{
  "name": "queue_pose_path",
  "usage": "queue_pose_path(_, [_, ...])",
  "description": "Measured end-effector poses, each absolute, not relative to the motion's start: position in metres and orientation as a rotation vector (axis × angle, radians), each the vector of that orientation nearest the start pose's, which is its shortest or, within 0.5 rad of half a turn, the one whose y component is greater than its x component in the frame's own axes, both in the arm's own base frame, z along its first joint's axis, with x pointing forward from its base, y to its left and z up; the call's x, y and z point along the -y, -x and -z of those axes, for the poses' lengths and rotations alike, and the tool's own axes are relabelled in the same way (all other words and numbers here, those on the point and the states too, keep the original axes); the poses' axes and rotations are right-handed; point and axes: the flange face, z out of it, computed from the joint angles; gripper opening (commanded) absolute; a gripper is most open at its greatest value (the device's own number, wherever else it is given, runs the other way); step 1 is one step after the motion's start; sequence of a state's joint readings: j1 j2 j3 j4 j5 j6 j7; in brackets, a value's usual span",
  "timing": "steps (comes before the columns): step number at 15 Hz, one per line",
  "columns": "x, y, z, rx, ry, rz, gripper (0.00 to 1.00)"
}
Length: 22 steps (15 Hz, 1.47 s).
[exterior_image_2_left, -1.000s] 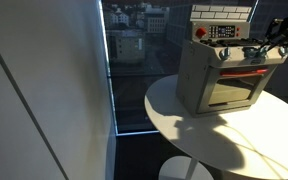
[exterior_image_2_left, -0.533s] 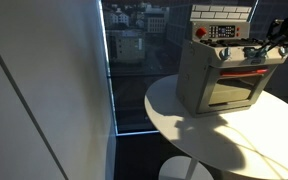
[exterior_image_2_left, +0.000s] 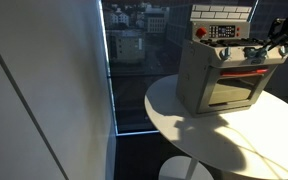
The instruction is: Turn the third knob from the left on the stove to the right
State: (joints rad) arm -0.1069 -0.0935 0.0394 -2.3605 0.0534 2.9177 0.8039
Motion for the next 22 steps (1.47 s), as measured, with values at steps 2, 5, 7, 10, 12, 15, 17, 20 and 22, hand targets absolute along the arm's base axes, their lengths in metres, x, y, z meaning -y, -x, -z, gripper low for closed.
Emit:
queue_pose_path(2, [0.04, -0.531, -0.443, -1.252, 2.456, 0.846, 0.01])
queue_pose_path(5, [0.041, -0.527, -0.446, -1.298, 2.426, 0.832, 0.02])
queue_pose_path(7, [0.042, -0.523, -0.446, -1.323, 2.411, 0.823, 0.01])
queue_pose_path(10, [0.043, -0.52, -0.446, -1.352, 2.395, 0.81, 0.01])
queue_pose_path(12, [0.043, -0.518, -0.446, -1.363, 2.386, 0.802, 0.22])
queue_pose_path(15, [0.043, -0.515, -0.447, -1.373, 2.372, 0.797, 0.38])
queue_pose_path(17, [0.041, -0.514, -0.449, -1.372, 2.368, 0.798, 0.59])
queue_pose_path(20, [0.039, -0.513, -0.452, -1.363, 2.368, 0.803, 0.87])
queue_pose_path(22, [0.037, -0.513, -0.452, -1.354, 2.373, 0.804, 0.93])
